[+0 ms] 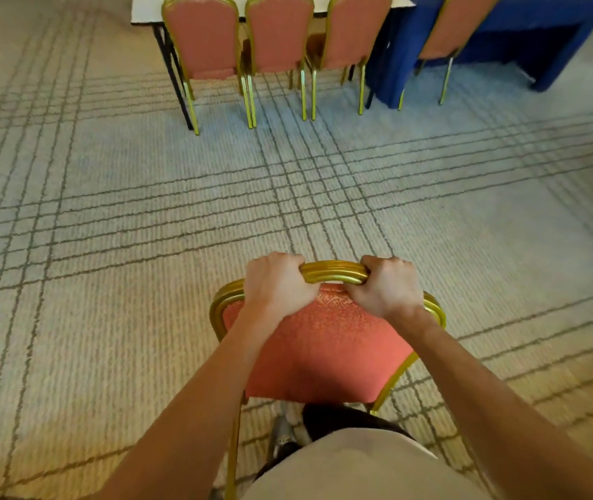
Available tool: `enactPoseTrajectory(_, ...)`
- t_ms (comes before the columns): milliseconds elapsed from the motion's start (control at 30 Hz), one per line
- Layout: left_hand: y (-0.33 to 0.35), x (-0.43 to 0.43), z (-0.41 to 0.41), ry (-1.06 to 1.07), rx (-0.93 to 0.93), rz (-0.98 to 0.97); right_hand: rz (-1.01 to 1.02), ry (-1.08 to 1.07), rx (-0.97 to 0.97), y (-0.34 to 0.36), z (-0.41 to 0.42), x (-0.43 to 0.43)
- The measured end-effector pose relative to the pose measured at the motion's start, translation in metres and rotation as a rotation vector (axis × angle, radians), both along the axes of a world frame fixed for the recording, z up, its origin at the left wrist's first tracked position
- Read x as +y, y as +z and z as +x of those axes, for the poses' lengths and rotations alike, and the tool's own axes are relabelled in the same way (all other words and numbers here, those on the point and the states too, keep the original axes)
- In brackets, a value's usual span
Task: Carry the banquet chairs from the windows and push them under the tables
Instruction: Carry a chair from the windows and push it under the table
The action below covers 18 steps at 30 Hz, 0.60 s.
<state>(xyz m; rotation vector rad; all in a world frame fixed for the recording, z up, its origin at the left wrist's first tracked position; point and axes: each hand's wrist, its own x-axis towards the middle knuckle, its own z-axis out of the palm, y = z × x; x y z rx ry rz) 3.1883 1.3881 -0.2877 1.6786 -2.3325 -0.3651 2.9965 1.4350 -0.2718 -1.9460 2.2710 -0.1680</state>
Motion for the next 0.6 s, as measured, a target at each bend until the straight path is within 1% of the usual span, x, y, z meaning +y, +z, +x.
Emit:
enactPoseTrajectory(233, 0.015, -0.069, -0.061, -0.149, 0.001, -0.081, -0.051, -0.104, -0.052, 0.009, -0.057, -0.042)
enactPoseTrajectory(533, 0.013, -0.169, -0.164, -0.242, -0.032, -0.1, -0.051, -0.169, -0.086, 0.003, -0.157, -0.128)
enactPoseTrajectory(600, 0.013, -0.189, -0.186, -0.276, -0.026, -0.131, -0.067, -0.193, -0.096, 0.002, -0.177, -0.143)
